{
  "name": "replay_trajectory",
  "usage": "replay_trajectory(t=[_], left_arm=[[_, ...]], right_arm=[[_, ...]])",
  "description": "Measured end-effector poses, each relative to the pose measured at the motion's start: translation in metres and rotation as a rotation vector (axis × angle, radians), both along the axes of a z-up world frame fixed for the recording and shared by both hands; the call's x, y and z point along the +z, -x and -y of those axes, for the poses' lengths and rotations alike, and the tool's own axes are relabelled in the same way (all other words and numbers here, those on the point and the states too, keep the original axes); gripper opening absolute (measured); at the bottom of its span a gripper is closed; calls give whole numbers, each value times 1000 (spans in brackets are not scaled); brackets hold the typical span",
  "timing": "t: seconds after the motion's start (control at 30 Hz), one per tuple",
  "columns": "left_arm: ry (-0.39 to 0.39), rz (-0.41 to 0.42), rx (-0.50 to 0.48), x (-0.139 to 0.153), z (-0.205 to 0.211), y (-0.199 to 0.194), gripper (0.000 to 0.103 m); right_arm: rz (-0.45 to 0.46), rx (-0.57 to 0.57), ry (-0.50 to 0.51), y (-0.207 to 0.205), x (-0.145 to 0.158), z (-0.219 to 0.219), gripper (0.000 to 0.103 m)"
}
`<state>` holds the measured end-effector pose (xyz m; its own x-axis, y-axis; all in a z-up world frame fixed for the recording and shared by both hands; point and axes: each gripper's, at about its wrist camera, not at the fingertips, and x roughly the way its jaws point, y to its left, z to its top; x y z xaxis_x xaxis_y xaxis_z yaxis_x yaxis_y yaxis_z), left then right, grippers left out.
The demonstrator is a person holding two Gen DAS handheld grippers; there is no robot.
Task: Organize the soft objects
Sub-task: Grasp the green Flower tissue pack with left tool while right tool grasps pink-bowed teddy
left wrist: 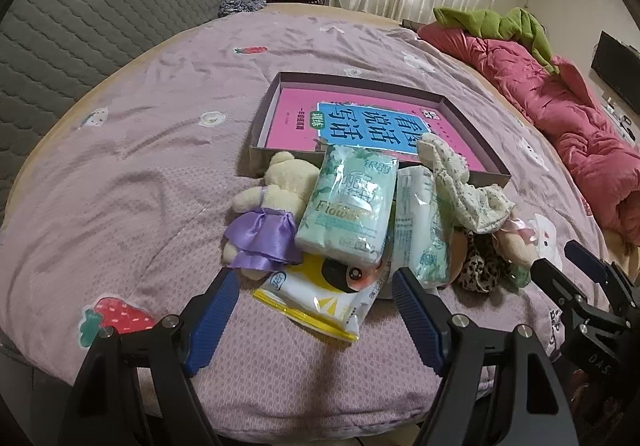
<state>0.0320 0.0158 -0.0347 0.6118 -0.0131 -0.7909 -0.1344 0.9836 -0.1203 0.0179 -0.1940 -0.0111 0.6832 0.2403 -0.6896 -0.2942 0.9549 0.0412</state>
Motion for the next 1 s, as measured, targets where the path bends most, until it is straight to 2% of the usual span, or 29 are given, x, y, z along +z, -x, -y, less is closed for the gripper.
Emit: replay_trajectory(t=[0.47, 1.0], left_arm=[[-19, -28, -35, -12, -1, -26, 78], [-12, -6, -45, -12, 2, -58, 77]], right_arm=[[-19, 16, 5, -16, -11, -4, 81], [-34, 45, 24, -28, -23, -12, 81]])
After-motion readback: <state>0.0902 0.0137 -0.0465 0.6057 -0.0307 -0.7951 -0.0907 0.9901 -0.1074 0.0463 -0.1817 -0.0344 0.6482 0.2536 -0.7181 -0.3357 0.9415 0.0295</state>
